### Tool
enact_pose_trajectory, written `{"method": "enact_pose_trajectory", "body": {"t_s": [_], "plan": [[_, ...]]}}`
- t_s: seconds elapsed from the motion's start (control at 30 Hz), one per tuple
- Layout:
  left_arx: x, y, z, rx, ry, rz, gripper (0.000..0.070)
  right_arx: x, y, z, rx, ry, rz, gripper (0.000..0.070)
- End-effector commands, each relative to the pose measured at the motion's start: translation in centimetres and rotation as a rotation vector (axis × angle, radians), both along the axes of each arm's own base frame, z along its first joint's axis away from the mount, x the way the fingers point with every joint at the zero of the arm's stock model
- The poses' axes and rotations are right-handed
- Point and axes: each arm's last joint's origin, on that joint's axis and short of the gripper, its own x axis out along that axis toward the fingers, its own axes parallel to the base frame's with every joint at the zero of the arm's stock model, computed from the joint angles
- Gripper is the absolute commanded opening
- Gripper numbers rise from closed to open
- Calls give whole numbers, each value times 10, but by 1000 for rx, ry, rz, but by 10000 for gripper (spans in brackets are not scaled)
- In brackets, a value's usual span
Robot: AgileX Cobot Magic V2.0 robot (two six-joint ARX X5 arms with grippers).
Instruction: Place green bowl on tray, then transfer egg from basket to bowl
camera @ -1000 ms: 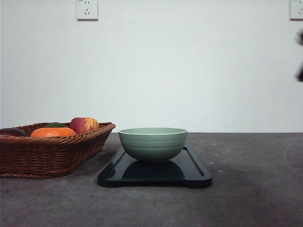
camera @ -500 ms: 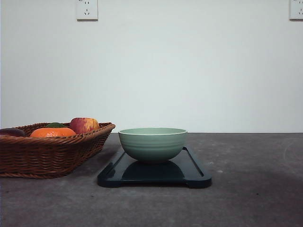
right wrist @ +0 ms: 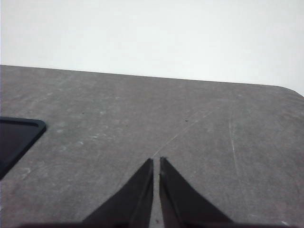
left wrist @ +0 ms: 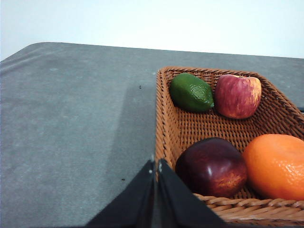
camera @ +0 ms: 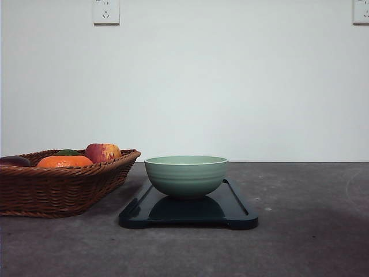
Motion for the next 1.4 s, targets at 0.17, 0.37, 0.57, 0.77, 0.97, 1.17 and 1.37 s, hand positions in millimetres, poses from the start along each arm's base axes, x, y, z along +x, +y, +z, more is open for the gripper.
{"method": "enact_pose_trajectory", "body": {"t_s": [0.17, 0.37, 0.57, 0.77, 0.97, 1.17, 1.37], "plan": [[1, 0, -5, 13, 3, 0, 0, 0, 0, 0, 12, -8, 1, 16], [1, 0, -5, 13, 3, 0, 0, 0, 0, 0, 12, -8, 1, 16], [1, 0, -5, 13, 3, 0, 0, 0, 0, 0, 12, -8, 1, 16], [1, 0, -5, 13, 3, 0, 0, 0, 0, 0, 12, -8, 1, 16], [1, 0, -5, 13, 3, 0, 0, 0, 0, 0, 12, -8, 1, 16], [1, 0, -5, 13, 3, 0, 0, 0, 0, 0, 12, -8, 1, 16], [1, 0, -5, 13, 3, 0, 0, 0, 0, 0, 12, -8, 1, 16]]}}
